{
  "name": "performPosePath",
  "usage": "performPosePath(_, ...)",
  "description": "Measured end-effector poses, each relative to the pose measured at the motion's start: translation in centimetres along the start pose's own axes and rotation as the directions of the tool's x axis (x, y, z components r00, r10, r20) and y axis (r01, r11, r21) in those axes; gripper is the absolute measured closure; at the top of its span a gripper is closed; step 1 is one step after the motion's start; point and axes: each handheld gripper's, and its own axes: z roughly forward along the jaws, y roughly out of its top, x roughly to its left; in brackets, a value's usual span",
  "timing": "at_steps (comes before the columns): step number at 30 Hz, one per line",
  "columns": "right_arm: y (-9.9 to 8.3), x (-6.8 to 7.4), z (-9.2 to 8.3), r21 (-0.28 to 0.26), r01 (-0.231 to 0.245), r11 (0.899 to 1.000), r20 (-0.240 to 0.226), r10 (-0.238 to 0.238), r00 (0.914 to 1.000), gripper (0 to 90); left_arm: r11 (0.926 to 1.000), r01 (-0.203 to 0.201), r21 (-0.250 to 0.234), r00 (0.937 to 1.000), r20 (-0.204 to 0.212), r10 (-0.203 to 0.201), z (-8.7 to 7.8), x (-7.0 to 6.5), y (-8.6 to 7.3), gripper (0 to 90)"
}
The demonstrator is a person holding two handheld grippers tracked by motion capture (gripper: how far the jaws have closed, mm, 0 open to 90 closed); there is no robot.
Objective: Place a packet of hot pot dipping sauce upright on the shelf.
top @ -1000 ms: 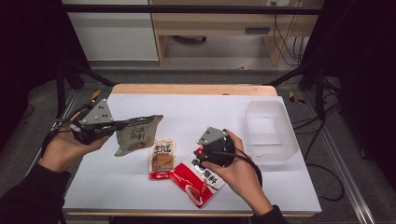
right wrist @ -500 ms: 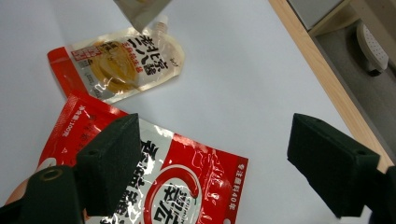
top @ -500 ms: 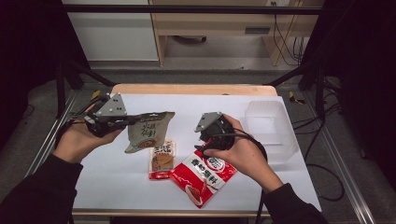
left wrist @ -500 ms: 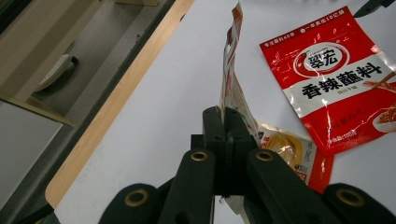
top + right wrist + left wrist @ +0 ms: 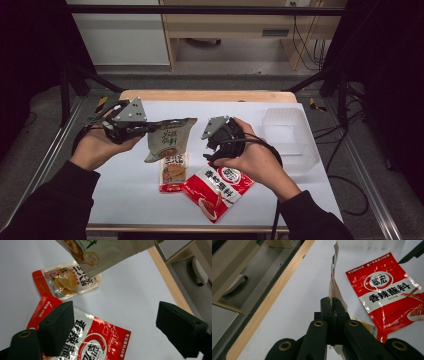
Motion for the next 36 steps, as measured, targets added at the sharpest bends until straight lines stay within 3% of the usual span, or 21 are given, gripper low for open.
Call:
performPosePath(4,0.3,-0.2,-0.5,-0.003,0.001,1.000,-0.006,-0.001,1.0000,23.3,0.9998,-0.016,-0.007,0.9998,0.011,0.016,0.2,-0.4,0.4,90.0)
performPosePath(11,1.2,-0.6,-1.2,-0.016,0.028,0.999,-0.057,-0.029,0.9979,21.7,0.9989,-0.044,-0.016,0.9985,0.030,0.045,0.4,-1.2,1.0,90.0)
performPosePath(15,1.4,-0.9,-1.1,-0.019,0.051,0.999,-0.048,-0.052,0.9975,21.7,0.9980,-0.061,-0.017,0.9972,0.043,0.062,0.6,-1.8,1.3,90.0)
performPosePath(18,1.7,-1.3,-0.8,-0.023,0.041,0.999,-0.036,-0.042,0.9985,20.5,0.9974,-0.068,-0.023,0.9962,0.053,0.069,0.8,-2.1,1.5,90.0)
performPosePath(22,2.2,-1.3,0.1,-0.019,0.085,0.996,-0.070,-0.086,0.9939,26.5,0.9955,-0.092,-0.025,0.9933,0.069,0.093,1.1,-2.8,2.0,90.0)
performPosePath(30,2.5,-1.0,0.8,-0.006,0.080,0.997,-0.122,-0.080,0.9893,38.4,0.9932,-0.113,-0.029,0.9896,0.087,0.115,1.5,-3.7,2.4,90.0)
performPosePath(36,2.5,-0.9,1.0,0.004,0.087,0.996,-0.160,-0.086,0.9834,52.7,0.9925,-0.112,-0.050,0.9879,0.103,0.116,1.5,-4.1,2.6,90.0)
